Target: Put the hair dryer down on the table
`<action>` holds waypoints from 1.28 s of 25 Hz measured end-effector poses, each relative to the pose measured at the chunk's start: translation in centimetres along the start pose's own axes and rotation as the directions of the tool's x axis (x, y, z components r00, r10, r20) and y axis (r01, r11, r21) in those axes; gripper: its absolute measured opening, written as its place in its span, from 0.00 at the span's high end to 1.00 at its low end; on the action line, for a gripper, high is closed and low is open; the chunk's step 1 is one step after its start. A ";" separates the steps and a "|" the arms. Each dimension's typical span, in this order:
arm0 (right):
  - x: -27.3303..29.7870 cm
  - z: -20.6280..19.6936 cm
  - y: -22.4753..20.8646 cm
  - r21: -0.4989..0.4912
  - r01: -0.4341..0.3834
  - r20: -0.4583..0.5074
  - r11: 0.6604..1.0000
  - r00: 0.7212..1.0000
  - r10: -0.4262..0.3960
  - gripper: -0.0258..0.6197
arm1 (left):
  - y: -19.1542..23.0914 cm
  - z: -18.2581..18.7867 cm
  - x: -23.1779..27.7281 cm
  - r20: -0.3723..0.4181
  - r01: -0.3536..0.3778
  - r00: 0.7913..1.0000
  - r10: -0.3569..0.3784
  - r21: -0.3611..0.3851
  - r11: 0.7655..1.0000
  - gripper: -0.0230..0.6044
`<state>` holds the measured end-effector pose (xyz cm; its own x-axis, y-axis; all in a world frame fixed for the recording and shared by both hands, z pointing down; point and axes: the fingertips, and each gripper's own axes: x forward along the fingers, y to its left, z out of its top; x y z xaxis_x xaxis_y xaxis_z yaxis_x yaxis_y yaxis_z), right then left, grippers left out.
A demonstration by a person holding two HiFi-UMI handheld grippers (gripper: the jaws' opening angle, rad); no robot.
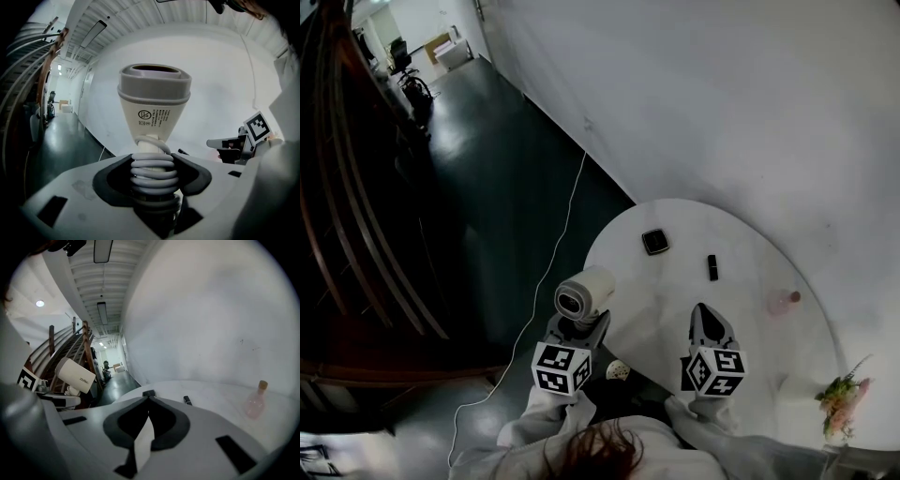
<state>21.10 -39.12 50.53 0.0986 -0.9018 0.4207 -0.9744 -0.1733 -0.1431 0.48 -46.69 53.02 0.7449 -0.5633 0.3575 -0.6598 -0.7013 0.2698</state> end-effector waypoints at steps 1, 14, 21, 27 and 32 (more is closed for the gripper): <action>0.2 -0.1 -0.2 0.004 0.007 -0.006 1.000 1.000 -0.007 0.88 | -0.1 0.0 0.6 -0.009 0.012 1.000 -0.012 0.006 1.000 0.58; 1.0 -2.5 -1.9 0.009 0.039 -0.077 0.999 0.996 -0.039 0.88 | -3.5 -1.1 6.7 -0.128 0.139 0.983 -0.130 0.065 0.988 0.58; 1.1 -2.9 -3.8 0.035 0.041 -0.103 0.999 0.994 -0.037 0.88 | -5.1 -1.9 9.2 -0.220 0.144 0.968 -0.122 0.087 0.986 0.58; 0.9 -4.5 -5.3 0.054 0.038 -0.144 0.998 0.989 -0.030 0.88 | -6.8 -3.4 11.8 -0.285 0.155 0.951 -0.120 0.104 0.983 0.58; 1.1 -4.9 -5.1 0.074 0.031 -0.155 0.997 0.988 -0.019 0.88 | -7.2 -4.1 13.8 -0.331 0.182 0.935 -0.125 0.147 0.972 0.58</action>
<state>25.15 -37.24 56.14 0.0847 -0.8263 0.5568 -0.9534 -0.2295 -0.1957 15.14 -47.61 59.65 0.7464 -0.2946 0.5967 -0.4915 -0.8486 0.1958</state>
